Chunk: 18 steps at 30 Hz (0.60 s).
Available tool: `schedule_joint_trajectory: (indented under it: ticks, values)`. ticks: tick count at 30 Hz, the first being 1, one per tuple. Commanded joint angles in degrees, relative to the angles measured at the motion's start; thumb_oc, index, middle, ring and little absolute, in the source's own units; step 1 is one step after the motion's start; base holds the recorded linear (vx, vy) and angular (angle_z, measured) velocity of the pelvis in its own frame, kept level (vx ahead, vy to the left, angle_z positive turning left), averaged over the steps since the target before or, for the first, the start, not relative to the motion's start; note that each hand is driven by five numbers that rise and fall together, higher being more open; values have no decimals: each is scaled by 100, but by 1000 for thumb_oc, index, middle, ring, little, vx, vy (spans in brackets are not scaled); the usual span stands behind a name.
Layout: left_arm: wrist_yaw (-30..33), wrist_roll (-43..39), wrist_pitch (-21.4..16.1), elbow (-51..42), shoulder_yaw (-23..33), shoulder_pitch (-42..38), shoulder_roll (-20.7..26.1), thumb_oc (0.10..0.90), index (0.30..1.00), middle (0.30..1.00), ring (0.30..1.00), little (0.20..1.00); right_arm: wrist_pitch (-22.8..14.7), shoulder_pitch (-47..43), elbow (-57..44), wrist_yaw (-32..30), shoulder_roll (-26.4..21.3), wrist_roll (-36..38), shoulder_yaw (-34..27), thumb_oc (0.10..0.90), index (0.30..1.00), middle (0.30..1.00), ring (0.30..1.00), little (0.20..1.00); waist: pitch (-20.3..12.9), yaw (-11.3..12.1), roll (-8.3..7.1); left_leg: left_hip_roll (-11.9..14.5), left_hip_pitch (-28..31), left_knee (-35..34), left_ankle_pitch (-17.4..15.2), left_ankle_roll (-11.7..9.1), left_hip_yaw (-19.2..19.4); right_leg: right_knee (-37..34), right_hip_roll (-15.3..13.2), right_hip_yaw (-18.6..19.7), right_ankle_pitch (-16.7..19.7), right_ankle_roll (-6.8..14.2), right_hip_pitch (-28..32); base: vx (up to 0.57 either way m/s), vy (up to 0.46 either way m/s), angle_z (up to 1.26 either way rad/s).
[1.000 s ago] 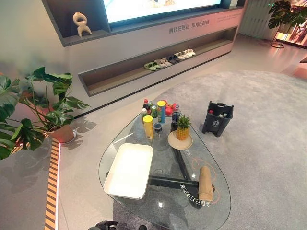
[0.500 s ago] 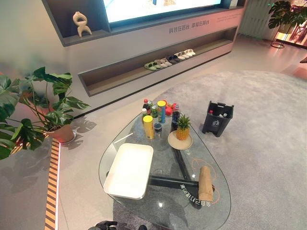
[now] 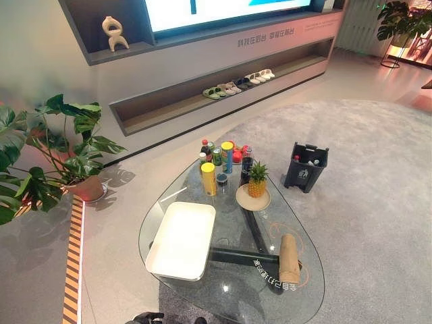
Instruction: Wipe the table with a cloth and put it in the basket.
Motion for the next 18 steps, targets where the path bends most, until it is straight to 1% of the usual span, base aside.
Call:
schedule_joint_trajectory:
  ticks: [1, 3, 4, 6, 9, 10, 12, 14, 16, 18]
  values:
    - [238, -185, -53, 245, -36, -498, 246, 800, 900, 900, 900, 900, 245, -519, 205, -176, -414, -20, 105, 800, 900, 900, 900, 900, 467, 59, -104, -68, 48, 33, -490, -61, -25, 57, -159, 275, 390, 306, -587, -134, 6, -2]
    - [251, -269, -65, 246, -61, -637, 297, 800, 900, 900, 900, 900, 242, -622, 170, -221, -450, 32, 150, 800, 900, 900, 900, 900, 626, 37, -85, -73, -113, 33, -442, -49, -35, 77, -144, 290, 426, 284, -766, -205, 7, -2]
    - [271, -372, -87, 232, -101, -735, 321, 800, 900, 900, 900, 900, 221, -691, 129, -289, -471, 86, 186, 800, 900, 900, 900, 900, 758, 5, -62, -83, -234, 33, -402, -34, -44, 91, -132, 321, 459, 265, -917, -326, 34, -1]
    - [347, -611, -200, 203, -166, -1040, 365, 800, 900, 900, 900, 900, 218, -938, 26, -471, -491, 246, 263, 800, 900, 900, 900, 900, 1130, -87, 4, -128, -607, 33, -291, 19, -68, 128, -67, 476, 565, 203, -1369, -379, 51, 1]
    - [421, -687, -374, 182, -243, -1370, 435, 800, 900, 900, 900, 900, 266, -1195, -42, -636, -488, 317, 333, 800, 900, 900, 900, 900, 1469, -145, 50, -177, -976, 33, -185, 53, -124, 180, -2, 604, 658, 140, -1794, -235, 24, 5]
    - [423, -684, -389, 180, -250, -1393, 442, 800, 900, 900, 900, 900, 279, -1215, -44, -646, -487, 318, 339, 800, 900, 900, 900, 900, 1483, -149, 52, -180, -1004, 33, -178, 55, -131, 187, 1, 611, 661, 136, -1823, -195, 27, 4]
    - [425, -950, -569, 116, -304, -1658, 541, 800, 900, 900, 900, 900, 262, -1448, -64, -813, -570, 486, 347, 800, 900, 900, 900, 900, 1694, -179, 75, -239, -1265, 33, -110, 77, -215, 266, 41, 694, 665, 106, -2110, -176, 44, 2]
    - [506, -1206, -662, 74, -292, -1793, 571, 800, 900, 900, 900, 900, 232, -1593, -79, -929, -624, 628, 313, 800, 900, 900, 900, 900, 1790, -182, 84, -272, -1407, 33, -55, 90, -249, 403, 50, 714, 639, 93, -2309, -141, 43, 3]
    - [613, -1738, -789, 59, -201, -2017, 641, 800, 900, 900, 900, 900, 173, -1833, -118, -1086, -732, 690, 272, 800, 900, 900, 900, 900, 1948, -146, 88, -317, -1682, 127, 36, 81, -266, 673, 45, 672, 583, 68, -2618, -161, 36, 0]
    - [660, -2017, -837, 58, -128, -2126, 680, 800, 900, 900, 900, 900, 158, -1952, -158, -1198, -789, 729, 253, 800, 900, 900, 900, 900, 2034, -128, 76, -358, -1885, 313, 46, 68, -273, 827, 36, 644, 559, 54, -2788, -139, 6, -3]
